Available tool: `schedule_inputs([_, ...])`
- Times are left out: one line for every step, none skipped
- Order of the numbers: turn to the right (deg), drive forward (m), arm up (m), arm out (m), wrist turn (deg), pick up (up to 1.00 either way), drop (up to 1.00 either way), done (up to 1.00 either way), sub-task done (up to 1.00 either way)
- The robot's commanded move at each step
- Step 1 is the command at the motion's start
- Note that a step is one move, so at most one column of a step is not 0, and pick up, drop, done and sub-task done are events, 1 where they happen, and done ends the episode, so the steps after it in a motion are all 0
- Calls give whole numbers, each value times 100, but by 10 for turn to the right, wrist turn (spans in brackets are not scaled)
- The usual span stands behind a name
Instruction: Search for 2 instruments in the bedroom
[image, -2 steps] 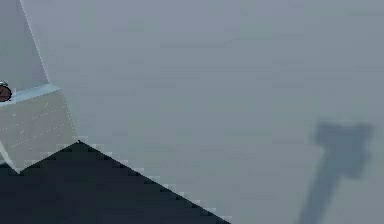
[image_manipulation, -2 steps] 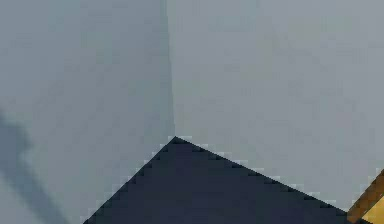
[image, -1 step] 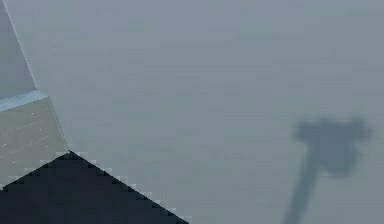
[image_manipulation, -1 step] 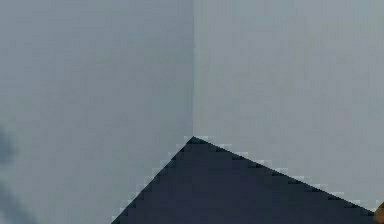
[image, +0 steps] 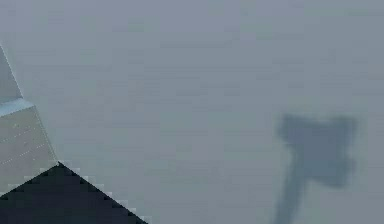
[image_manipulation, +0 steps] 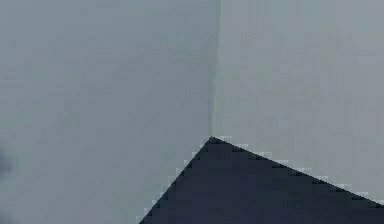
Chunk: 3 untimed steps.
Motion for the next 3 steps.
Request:
schedule_inputs([-390, 0, 0, 0, 0, 0, 0, 0, 0])
schedule_inputs([0, 45, 0, 0, 0, 0, 0, 0, 0])
schedule_inputs([-210, 0, 0, 0, 0, 0, 0, 0, 0])
